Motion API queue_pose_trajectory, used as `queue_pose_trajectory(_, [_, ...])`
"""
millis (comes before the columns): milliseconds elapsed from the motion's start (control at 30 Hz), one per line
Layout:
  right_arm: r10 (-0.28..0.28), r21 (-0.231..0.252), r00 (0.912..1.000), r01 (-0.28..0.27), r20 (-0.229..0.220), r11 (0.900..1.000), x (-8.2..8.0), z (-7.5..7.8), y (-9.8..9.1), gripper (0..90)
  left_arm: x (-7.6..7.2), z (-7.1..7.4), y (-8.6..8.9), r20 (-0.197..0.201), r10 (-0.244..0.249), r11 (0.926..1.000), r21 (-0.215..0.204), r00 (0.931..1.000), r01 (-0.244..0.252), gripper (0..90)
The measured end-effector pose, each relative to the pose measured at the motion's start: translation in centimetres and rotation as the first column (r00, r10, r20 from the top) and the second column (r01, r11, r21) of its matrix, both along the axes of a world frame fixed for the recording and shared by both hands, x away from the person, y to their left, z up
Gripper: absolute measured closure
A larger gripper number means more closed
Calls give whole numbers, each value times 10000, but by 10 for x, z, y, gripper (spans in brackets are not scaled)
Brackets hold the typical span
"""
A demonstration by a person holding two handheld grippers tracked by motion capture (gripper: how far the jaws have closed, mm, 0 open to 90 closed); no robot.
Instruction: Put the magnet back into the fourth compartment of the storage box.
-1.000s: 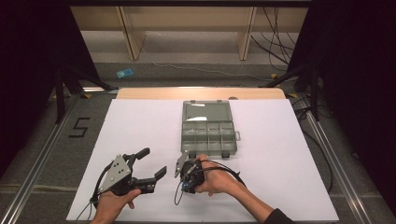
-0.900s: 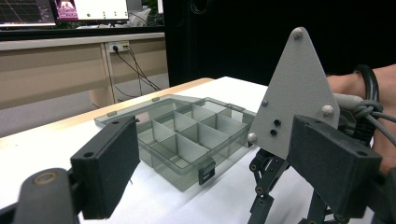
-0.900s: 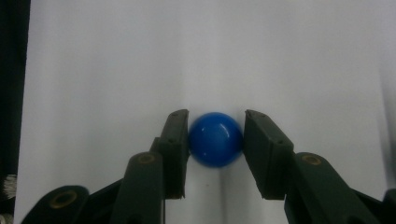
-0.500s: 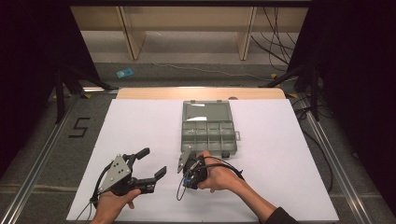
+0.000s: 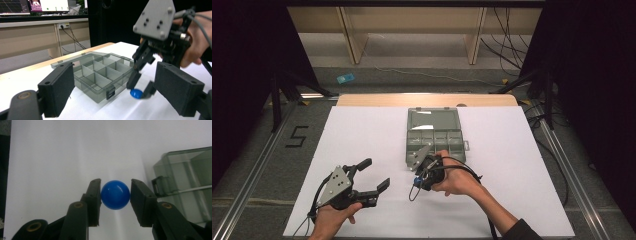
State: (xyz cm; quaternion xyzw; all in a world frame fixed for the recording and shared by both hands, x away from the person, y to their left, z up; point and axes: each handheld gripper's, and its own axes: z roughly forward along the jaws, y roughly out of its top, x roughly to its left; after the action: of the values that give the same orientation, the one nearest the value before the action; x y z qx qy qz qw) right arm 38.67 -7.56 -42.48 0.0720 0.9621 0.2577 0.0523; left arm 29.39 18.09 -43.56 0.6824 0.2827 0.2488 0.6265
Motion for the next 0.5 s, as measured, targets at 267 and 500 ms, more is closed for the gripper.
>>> queue_pose_trajectory(267, [-587,433,9974,569,415,9974,7,18,-20,620,0,0,0,-22,-4,10000,-11,10000,4,162])
queue_pose_trajectory(500, [-1068,855,9921,1010,663,9912,14,31,-38,620,0,0,0,-31,-2,10000,-9,10000,2,163])
